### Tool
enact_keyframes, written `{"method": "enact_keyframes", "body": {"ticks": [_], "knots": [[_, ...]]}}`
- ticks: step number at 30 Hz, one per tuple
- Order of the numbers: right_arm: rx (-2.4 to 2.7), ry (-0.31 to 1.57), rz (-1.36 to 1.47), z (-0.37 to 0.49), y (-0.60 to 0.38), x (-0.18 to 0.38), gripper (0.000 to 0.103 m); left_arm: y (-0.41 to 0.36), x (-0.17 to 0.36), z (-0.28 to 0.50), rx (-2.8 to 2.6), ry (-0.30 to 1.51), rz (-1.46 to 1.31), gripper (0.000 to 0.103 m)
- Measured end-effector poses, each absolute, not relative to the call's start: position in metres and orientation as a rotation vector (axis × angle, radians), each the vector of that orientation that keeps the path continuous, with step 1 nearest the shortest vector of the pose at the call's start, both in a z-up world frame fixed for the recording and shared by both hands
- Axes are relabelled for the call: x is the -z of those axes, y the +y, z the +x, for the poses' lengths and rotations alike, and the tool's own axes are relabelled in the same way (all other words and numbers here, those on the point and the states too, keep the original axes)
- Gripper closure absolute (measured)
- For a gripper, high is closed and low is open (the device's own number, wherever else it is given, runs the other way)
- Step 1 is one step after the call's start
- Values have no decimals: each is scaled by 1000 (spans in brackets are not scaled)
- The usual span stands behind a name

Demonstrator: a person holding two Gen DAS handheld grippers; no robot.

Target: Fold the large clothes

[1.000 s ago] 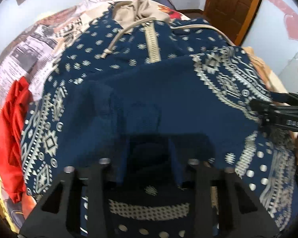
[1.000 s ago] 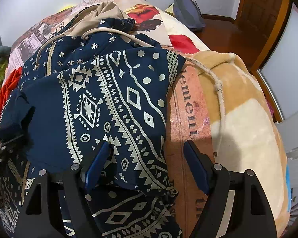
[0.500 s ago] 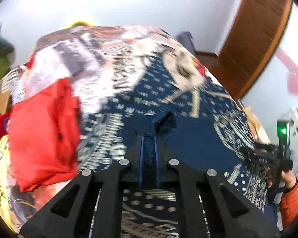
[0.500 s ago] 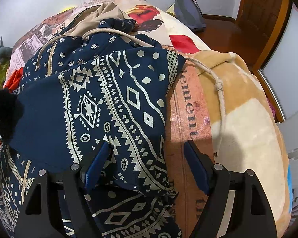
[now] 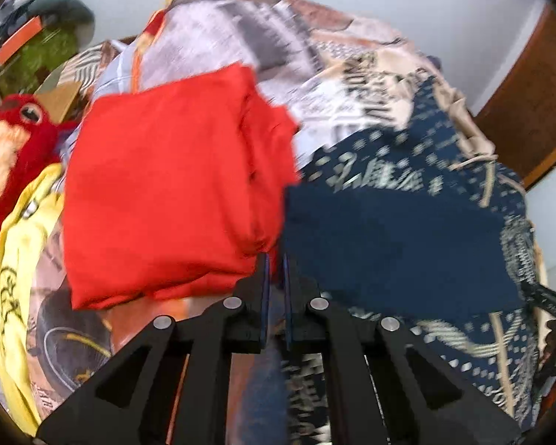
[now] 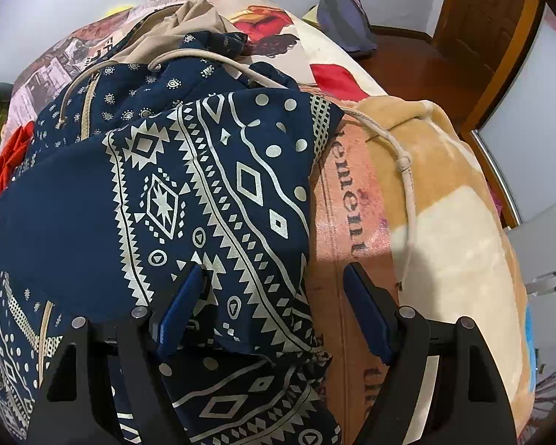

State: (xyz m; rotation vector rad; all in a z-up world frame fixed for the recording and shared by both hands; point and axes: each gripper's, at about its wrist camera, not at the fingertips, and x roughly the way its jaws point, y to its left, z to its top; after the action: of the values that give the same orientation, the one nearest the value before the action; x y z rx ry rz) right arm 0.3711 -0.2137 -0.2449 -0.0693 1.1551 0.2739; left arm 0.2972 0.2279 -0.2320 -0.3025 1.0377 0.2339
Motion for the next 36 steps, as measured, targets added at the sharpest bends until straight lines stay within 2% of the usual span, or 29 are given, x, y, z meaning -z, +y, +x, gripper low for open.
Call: {"method": "enact_keyframes", "body": {"ticks": [7, 9, 12, 17, 20, 22, 27, 36], "knots": [[-262, 1147, -98, 375, -208, 227, 28, 225, 215, 294, -229, 1015, -203, 96], [-269, 1111, -106, 376, -203, 212, 28, 218, 200, 301, -210, 986, -170, 92], [-289, 1040, -114, 380, -196, 186, 28, 205, 178, 315, -173, 946, -139, 75], [-334, 934, -104, 398, -182, 145, 28, 174, 142, 351, -82, 886, -91, 70], [-341, 896, -89, 413, -176, 131, 28, 156, 127, 378, -26, 860, -93, 62], [-352, 886, -68, 427, -171, 126, 28, 144, 122, 400, -4, 848, -86, 60], [-369, 915, -7, 462, -160, 131, 28, 118, 130, 451, 14, 866, -14, 54], [-359, 1069, 99, 519, -143, 187, 28, 93, 197, 548, 20, 1014, -51, 54]]}}
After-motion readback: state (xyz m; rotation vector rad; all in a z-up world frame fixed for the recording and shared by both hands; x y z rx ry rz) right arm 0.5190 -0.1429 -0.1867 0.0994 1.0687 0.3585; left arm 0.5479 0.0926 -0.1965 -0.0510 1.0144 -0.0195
